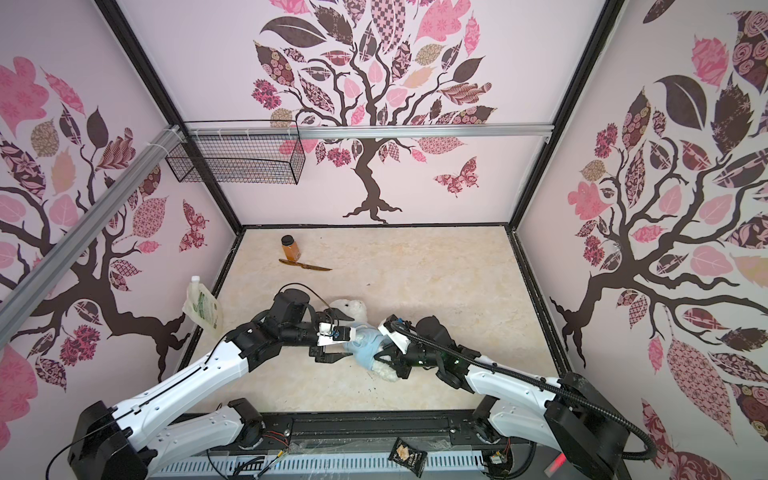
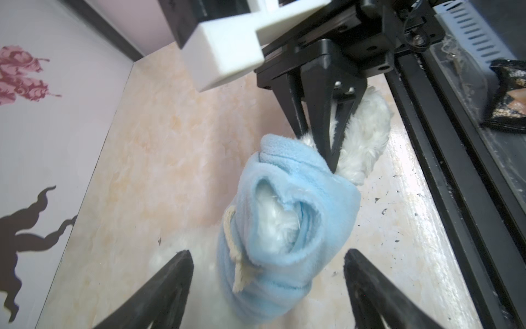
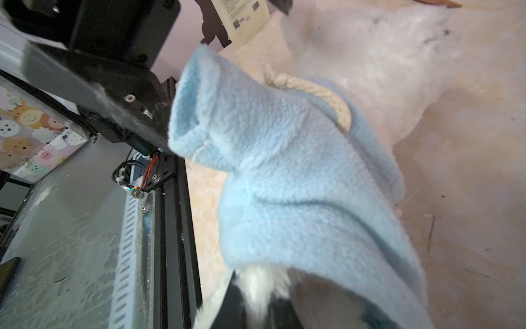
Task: Dress the teddy bear
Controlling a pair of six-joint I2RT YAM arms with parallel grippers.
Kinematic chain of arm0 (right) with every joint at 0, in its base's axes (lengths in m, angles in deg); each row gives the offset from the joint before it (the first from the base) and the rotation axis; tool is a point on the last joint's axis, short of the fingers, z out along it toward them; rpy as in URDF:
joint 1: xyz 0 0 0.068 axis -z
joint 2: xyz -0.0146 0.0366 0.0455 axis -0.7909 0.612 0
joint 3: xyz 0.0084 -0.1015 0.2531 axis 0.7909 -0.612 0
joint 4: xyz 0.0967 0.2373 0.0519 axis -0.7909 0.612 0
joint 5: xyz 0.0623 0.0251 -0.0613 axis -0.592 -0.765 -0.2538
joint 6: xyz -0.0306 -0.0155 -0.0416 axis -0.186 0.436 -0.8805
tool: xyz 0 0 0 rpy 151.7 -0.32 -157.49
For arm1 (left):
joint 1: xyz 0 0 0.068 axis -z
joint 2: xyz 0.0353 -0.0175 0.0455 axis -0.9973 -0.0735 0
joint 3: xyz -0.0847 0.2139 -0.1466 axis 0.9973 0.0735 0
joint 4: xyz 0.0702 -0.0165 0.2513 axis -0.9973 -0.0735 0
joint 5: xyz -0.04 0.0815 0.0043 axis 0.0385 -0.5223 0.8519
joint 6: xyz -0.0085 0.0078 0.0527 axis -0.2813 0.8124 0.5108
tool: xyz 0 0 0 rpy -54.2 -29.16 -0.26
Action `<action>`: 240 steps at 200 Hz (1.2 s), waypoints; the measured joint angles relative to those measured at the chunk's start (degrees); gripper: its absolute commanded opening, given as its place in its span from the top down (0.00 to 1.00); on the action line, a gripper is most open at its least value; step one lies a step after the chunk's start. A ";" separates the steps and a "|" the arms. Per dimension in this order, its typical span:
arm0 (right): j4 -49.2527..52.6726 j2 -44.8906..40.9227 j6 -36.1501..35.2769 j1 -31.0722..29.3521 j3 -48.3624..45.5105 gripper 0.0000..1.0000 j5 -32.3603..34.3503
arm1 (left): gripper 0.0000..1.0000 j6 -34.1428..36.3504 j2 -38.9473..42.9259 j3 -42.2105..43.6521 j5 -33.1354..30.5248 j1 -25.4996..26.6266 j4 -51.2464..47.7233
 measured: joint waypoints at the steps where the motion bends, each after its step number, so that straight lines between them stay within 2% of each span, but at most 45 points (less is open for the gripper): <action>1: -0.09 0.00 0.02 -0.02 -0.02 0.97 -0.04 | 0.14 0.22 -0.28 -0.13 0.24 0.00 -0.04; 24: -2.01 0.00 0.09 0.00 -0.20 0.97 -1.53 | 0.17 2.99 -4.83 -1.86 3.19 0.00 0.00; 52: -3.15 0.00 0.09 0.00 -0.72 0.97 -2.38 | 0.28 3.61 -9.05 -3.08 6.29 -0.02 0.22; 98: -3.06 -0.02 0.31 0.37 -0.79 0.90 -1.38 | 0.60 2.01 -10.16 -4.09 8.70 -0.09 -0.44; 121: -2.25 -0.02 0.15 0.44 -0.11 0.71 0.46 | 0.73 -0.87 -9.20 -4.09 8.37 -0.26 0.20; 134: -0.72 -0.02 -0.07 0.48 1.18 0.53 2.49 | 0.80 -3.67 -8.46 -4.09 7.28 -0.44 0.44; 138: -0.24 -0.07 0.31 0.46 1.49 0.47 3.10 | 0.81 -5.20 -8.20 -4.09 6.82 -0.50 0.55; 161: 1.25 -1.46 -1.27 0.74 3.10 0.33 6.34 | 0.88 -11.65 -6.27 -3.96 4.02 -0.79 1.60; 164: 1.22 -1.77 -1.38 0.74 3.10 0.27 6.69 | 0.88 -12.52 -5.95 -3.89 3.74 -0.81 1.86; 171: 1.20 -2.58 -1.70 0.74 3.10 0.21 7.15 | 0.90 -14.99 -4.96 -3.65 2.99 -0.83 2.62; 191: 0.48 -3.96 -2.36 0.66 3.04 0.16 8.22 | 0.93 -19.76 -2.56 -2.99 1.81 -0.83 4.37; 206: -0.02 -3.91 -2.71 -0.09 3.04 0.13 9.03 | 1.00 -22.82 -1.14 -2.43 1.16 -0.83 5.25; 233: 0.24 -2.89 -3.82 -2.36 3.63 0.07 10.01 | 1.00 -26.51 -0.28 -1.70 -0.87 -0.83 6.08; 240: 0.35 -2.27 -4.07 -2.86 3.96 0.03 10.38 | 1.00 -27.30 -0.26 -1.70 -1.40 -0.83 6.12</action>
